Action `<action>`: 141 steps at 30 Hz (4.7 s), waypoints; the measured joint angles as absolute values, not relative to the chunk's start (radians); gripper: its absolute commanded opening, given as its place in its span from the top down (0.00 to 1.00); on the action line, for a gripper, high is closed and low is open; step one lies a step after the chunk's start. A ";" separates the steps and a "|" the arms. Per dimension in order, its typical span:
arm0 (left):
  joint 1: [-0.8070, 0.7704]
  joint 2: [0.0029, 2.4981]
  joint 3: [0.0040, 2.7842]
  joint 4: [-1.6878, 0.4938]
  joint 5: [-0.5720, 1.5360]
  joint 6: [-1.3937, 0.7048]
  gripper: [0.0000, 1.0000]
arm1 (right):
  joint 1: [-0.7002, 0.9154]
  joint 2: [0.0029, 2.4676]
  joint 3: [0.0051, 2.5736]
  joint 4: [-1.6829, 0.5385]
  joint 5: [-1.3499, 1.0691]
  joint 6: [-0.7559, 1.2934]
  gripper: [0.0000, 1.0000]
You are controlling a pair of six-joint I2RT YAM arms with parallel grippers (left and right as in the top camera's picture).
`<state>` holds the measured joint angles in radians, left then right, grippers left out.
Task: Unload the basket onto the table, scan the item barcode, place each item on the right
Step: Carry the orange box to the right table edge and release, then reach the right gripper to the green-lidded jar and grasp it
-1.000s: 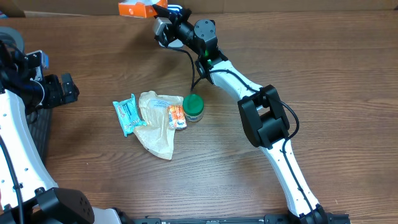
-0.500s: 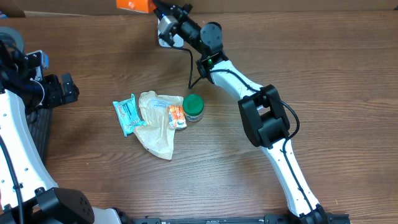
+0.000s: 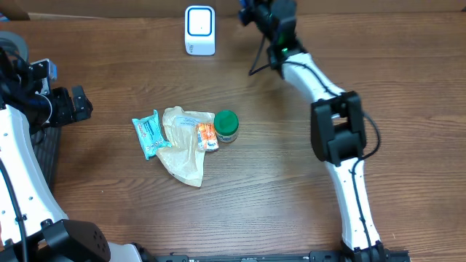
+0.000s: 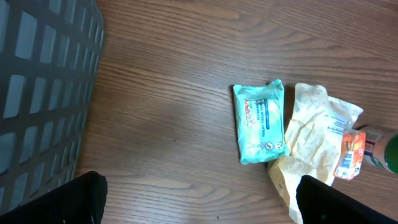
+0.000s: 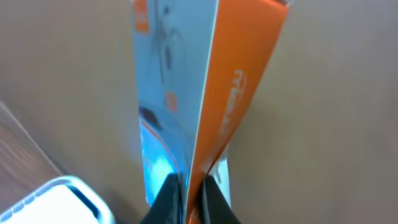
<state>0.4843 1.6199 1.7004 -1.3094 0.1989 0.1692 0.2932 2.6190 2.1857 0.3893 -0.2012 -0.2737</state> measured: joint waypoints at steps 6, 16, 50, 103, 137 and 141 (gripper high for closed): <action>0.484 1.620 1.700 -1.309 0.199 0.169 0.01 | 0.275 2.491 2.185 -0.052 -0.072 -0.249 0.96; 0.484 1.620 1.700 -1.309 0.199 0.169 0.01 | 0.233 2.086 2.192 -0.947 0.043 0.046 0.96; 0.484 1.620 1.700 -1.309 0.199 0.169 0.01 | -0.016 2.076 2.196 -1.552 -0.197 0.369 0.14; 0.484 1.620 1.700 -1.309 0.199 0.169 0.00 | 0.684 2.302 2.057 -1.345 -0.036 0.183 0.24; 0.484 1.620 1.700 -1.309 0.199 0.169 0.00 | 0.681 2.302 2.059 -1.274 0.031 0.447 0.48; 0.484 1.620 1.700 -1.308 0.199 0.169 0.00 | 0.680 2.302 2.059 -1.275 0.038 0.441 0.54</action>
